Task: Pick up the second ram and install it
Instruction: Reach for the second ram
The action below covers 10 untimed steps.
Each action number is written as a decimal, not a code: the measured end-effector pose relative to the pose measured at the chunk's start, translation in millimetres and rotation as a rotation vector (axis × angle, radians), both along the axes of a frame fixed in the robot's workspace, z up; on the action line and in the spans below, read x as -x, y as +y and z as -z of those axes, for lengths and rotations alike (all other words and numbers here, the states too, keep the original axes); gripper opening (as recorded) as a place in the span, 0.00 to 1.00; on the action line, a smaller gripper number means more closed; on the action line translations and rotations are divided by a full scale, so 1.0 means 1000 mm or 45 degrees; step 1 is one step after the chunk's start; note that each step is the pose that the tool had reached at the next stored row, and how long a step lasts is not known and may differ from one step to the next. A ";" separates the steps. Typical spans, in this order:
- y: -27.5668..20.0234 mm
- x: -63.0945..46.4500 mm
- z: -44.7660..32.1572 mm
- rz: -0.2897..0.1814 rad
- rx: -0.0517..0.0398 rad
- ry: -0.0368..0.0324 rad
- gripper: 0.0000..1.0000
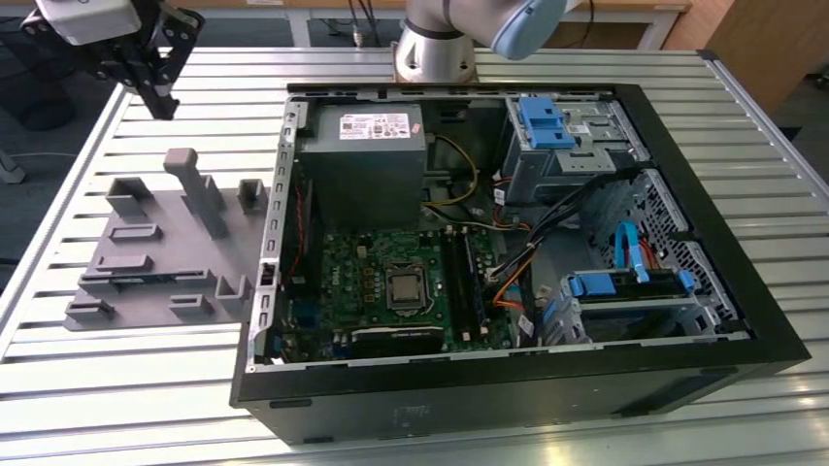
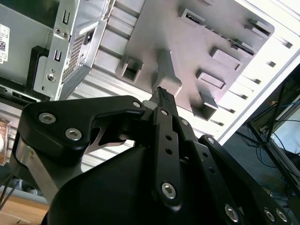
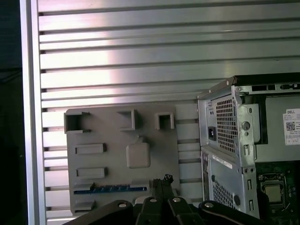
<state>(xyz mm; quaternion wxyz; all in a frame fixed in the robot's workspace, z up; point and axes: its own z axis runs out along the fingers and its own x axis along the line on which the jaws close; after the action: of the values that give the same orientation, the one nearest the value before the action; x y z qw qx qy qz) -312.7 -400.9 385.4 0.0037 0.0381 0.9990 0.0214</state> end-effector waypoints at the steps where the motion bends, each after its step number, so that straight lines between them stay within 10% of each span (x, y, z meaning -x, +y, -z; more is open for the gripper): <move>1: -0.0001 0.001 0.0000 0.000 0.000 0.0000 0.11; 10: -0.0030 0.011 0.0005 0.000 0.000 0.0000 0.11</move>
<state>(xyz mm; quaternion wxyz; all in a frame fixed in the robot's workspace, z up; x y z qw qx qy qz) -323.5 -403.8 384.8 0.0037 0.0381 0.9990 0.0214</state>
